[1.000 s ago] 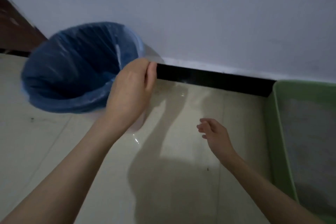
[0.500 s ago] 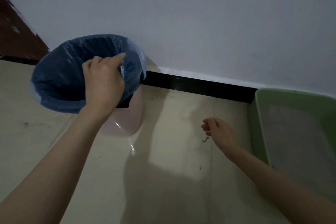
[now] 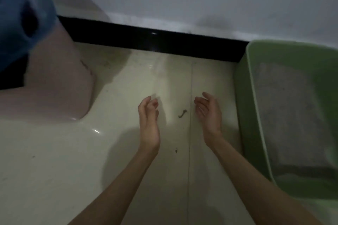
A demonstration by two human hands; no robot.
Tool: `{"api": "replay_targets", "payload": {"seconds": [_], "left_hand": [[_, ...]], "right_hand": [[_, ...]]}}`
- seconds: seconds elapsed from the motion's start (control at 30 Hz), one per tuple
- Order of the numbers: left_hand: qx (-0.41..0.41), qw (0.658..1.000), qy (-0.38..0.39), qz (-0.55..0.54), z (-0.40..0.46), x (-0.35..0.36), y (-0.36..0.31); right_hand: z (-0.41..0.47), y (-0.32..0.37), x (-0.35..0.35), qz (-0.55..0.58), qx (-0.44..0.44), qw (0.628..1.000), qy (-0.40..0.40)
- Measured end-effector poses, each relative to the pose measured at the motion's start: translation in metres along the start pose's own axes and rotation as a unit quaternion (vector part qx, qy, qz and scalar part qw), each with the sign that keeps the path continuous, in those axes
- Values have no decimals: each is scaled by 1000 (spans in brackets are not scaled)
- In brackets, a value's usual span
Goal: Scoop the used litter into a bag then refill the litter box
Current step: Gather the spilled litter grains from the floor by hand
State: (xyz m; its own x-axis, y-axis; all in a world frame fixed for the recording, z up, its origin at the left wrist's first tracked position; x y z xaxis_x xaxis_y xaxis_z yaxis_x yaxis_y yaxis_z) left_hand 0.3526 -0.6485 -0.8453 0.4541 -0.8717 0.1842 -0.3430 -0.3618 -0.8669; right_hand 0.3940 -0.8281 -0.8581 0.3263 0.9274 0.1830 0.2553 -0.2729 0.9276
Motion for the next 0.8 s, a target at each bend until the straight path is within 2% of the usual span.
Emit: {"api": "replay_targets", "payload": {"seconds": [0.1, 0.23, 0.33, 0.57, 0.8], "left_hand": [[15, 999, 33, 32, 10, 21, 24], [44, 995, 82, 31, 22, 42, 35], [34, 994, 101, 4, 28, 52, 43], [-44, 984, 158, -76, 31, 76, 56], [-180, 938, 159, -250, 37, 74, 61]], "right_hand": [[-2, -15, 14, -25, -49, 997, 49], [2, -31, 21, -18, -85, 995, 52], [-1, -40, 26, -9, -90, 994, 65], [-4, -52, 33, 178, -6, 984, 27], [-4, -58, 25, 366, 101, 924, -43]]}}
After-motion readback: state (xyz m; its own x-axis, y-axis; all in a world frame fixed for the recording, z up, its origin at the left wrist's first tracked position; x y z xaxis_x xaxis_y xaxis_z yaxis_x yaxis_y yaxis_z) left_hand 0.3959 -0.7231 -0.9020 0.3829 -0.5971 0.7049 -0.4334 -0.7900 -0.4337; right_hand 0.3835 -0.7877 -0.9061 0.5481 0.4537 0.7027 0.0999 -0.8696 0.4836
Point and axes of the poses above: each hand's wrist, its own z-axis towards the middle knuckle, its own x-axis out of the palm, y = z × x, the point moved 9 cm from there along z, towards the middle knuckle, and after that the axes turned 9 degrees about -x, right-handed, at the moved point
